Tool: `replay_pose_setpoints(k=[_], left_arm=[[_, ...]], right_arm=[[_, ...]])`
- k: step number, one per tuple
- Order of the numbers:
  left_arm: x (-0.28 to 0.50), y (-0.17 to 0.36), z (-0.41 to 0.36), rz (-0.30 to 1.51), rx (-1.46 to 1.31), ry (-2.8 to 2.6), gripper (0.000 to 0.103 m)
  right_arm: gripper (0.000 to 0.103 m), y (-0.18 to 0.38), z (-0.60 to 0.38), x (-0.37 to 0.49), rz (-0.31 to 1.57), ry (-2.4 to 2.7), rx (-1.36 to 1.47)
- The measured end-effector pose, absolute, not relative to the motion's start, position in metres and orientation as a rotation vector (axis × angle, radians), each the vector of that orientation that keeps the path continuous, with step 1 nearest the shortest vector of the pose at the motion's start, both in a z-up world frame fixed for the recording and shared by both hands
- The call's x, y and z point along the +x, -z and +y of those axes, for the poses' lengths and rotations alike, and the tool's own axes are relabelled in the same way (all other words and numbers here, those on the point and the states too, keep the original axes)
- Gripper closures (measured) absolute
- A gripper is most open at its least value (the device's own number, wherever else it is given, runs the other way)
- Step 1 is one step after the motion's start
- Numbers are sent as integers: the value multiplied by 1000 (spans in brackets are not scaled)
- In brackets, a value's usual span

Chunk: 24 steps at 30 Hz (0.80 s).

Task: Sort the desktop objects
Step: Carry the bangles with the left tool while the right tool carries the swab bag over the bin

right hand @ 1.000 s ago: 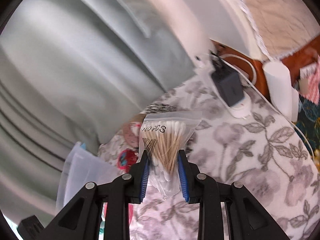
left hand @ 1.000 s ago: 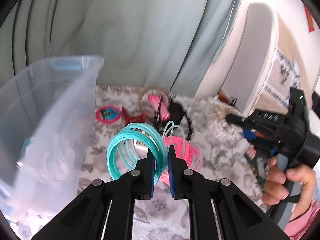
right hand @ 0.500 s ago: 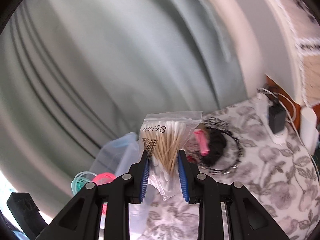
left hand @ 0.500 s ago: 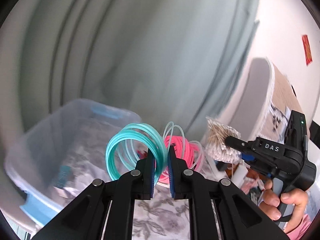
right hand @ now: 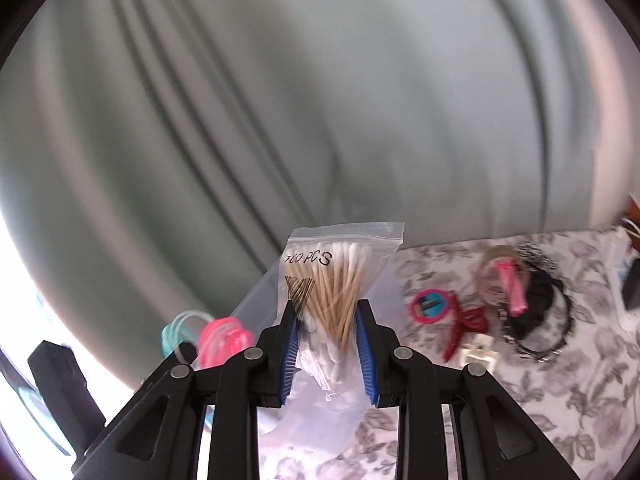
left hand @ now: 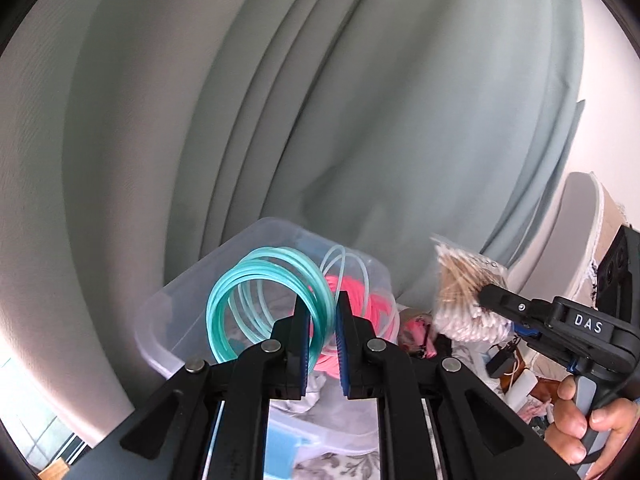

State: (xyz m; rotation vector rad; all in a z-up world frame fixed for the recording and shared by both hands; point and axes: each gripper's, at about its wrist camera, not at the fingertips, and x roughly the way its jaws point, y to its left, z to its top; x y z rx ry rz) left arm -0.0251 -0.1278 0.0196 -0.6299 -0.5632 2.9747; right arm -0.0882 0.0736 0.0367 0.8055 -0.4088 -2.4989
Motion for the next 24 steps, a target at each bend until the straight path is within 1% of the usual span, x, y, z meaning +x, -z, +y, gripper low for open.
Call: replay_pose_setpoints(k=[6,10,18,24], left_arm=[[-35,-6,-136,-573,-701,-2979,91],[-43,0,-140,-584,-722,-2979,91],[-58,-3,-137,-580,-761,-2961,91],[-66,15,-135,-582,-811,-2950,91]], right_arm=[[74,-17,30,-93,-296,2407,899],[74,-2,22,-106,-245,2392,951],[73,8,-1,-119,-154,2368,1046],[73,15,-7,-127,-106,2365,1084]])
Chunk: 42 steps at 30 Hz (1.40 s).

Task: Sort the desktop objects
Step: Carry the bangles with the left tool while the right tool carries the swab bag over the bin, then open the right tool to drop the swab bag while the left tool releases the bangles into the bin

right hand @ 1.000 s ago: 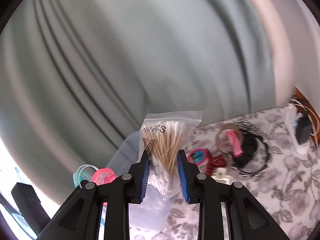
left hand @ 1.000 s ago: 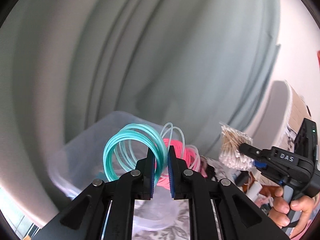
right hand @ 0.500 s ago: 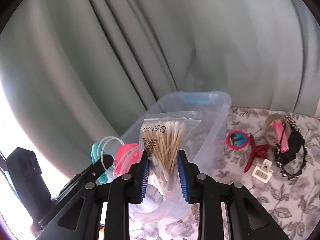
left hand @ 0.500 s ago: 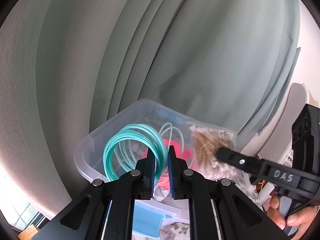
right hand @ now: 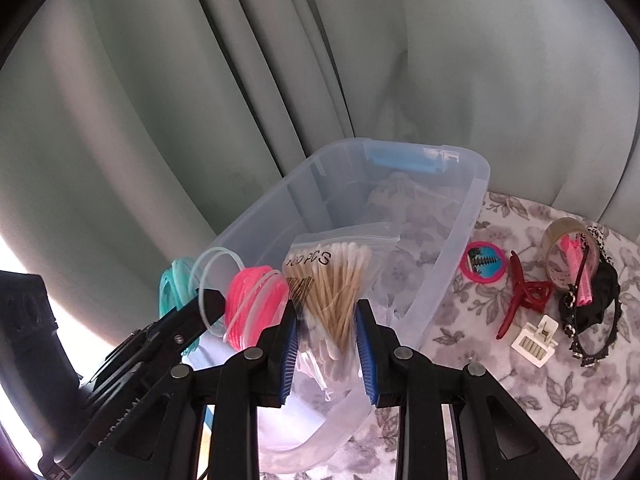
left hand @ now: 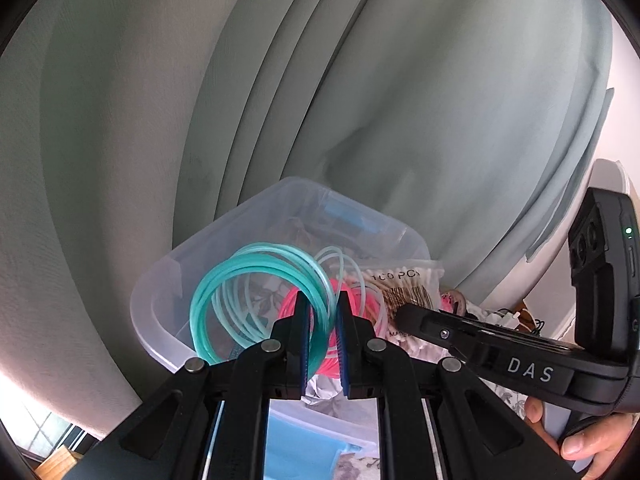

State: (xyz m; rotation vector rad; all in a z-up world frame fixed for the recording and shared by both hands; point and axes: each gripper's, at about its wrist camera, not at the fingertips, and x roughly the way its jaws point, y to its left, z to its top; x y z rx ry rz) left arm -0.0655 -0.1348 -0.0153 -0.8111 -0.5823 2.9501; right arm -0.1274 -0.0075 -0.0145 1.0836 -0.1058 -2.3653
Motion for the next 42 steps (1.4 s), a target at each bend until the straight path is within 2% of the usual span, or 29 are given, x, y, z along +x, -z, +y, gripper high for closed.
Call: replay_pose_setpoints(k=[13,31,34,39,42], left_arm=[[-82,21,-124,-538,-864,-2961,91],[-88,29,-121,-541,-887,-2970,91],[-88,30,-121,-542,-888,-2969,91],[-86,29,-122,-547,-890,-2965,91],[-85,29,-123,-547,-894,-2965,90]], right_arm=[[74,35,-17,-146,-38,2359,1120],[71,36,-17,-148,-40,2348,1122],[70,36,-18,-147,-41,2346,1120],[59,34,-18,-145,-44,2333,1100],[56,33,-18,-143,-39,2338,1089]])
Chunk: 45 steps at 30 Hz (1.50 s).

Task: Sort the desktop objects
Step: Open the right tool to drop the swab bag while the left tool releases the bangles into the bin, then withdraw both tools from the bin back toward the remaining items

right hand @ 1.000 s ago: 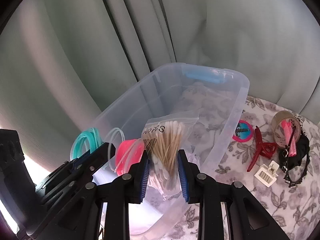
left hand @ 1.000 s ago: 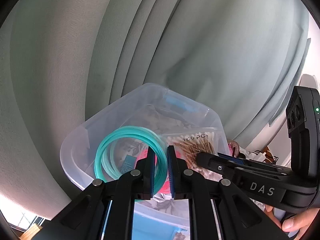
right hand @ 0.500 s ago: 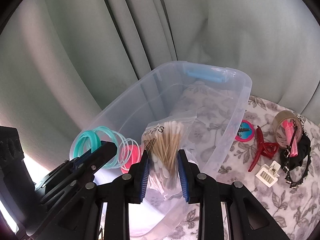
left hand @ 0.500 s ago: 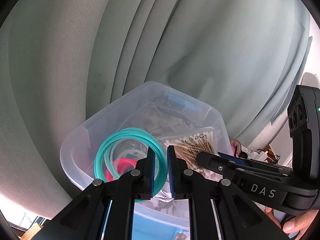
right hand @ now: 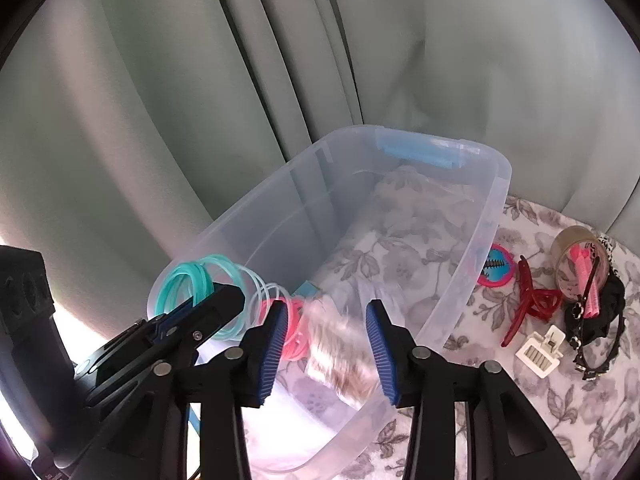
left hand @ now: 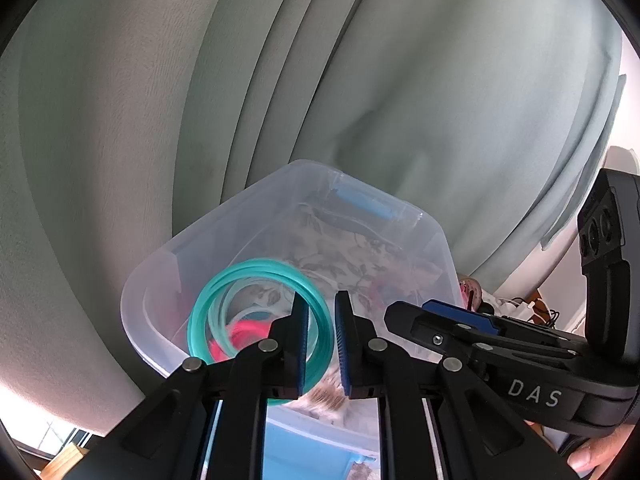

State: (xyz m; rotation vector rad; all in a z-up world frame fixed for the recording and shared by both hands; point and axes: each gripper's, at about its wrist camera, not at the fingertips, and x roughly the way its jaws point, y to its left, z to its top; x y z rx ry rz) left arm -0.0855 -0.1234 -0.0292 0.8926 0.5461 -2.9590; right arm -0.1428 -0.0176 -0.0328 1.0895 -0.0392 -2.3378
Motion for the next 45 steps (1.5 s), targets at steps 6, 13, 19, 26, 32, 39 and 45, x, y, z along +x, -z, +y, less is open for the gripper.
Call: replay_pose_setpoints(k=[6,13,19,26,32,39,45], left_arm=[[-82,29,-124,542,895,2953,83],[-73,25,-126,527,884,2927,68],[-69,26,-129,556,896,2891,57],[-63,24,-126,556,889,2891,56],[-57,18,-122,540,874,2902,56],[-47,9,-118,518,856,2908,55],[-43,6,-117,523,847,2878,42]], right_arm=[[55,31,-14,-141,-49,2349,1083],[53,27,-8,-136,-72,2352,1080],[52,26,-7,-132,-77,2354,1073],[51,23,-8,-130,-83,2357,1065],[50,17,-3,-123,-96,2365,1043],[49,10,2,-114,-106,2367,1016],[42,7,8,-110,-131,2374,1005]])
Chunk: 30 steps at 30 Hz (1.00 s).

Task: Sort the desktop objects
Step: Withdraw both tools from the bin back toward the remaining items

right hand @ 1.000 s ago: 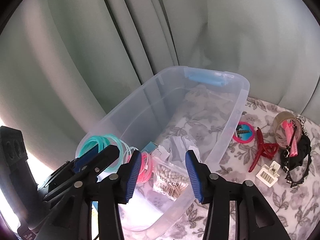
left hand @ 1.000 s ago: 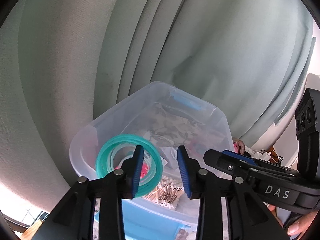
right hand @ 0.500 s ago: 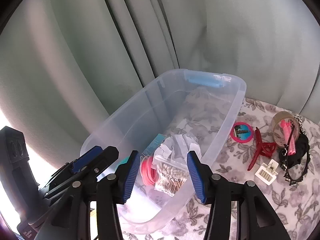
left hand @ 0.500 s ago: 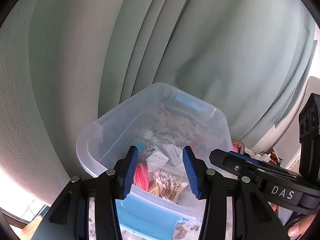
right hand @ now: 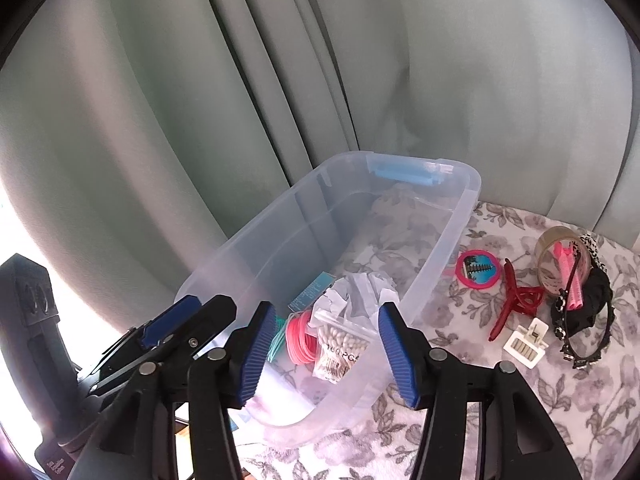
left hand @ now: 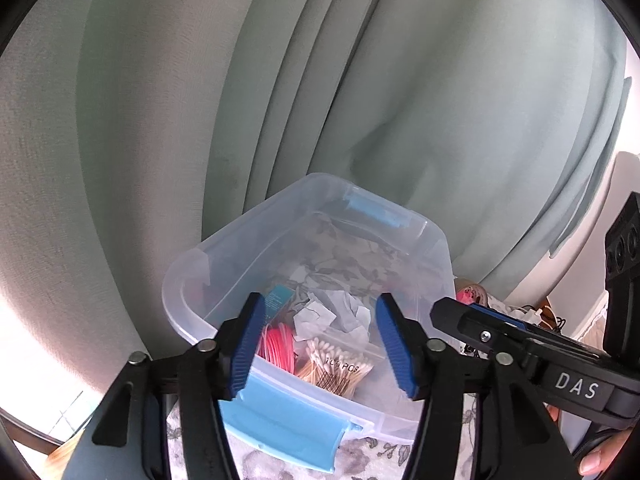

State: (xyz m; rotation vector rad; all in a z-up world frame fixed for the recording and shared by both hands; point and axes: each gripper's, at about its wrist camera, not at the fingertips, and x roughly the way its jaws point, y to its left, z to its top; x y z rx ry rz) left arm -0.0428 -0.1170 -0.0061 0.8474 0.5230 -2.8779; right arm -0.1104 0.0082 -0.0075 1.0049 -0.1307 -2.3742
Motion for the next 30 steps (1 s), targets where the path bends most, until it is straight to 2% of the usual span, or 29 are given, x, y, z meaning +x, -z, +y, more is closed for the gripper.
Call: replay_pose_setpoints(k=[7,14,24,25,27,30], left_arm=[[-39,0,-112,508,831,2869,34],[-37,-7,-103,483,805,2876,33],[-38,-18,-89,418,764,2896,33],[-38,-18,-87,411,762,2897,33],[-40,-18,-83,395,761,2901,33],[-41,-19,-77,382,750,2914,33]], right_arm=[[32,6,22,-107,-171,2388,988],[13,5,36,-105,-216,2394,944],[12,1,49,-103,-211,2394,912],[11,1,51,-102,-208,2398,900],[0,-1,58,-99,-216,2428,840],[0,-3,68,-97,-232,2448,764]])
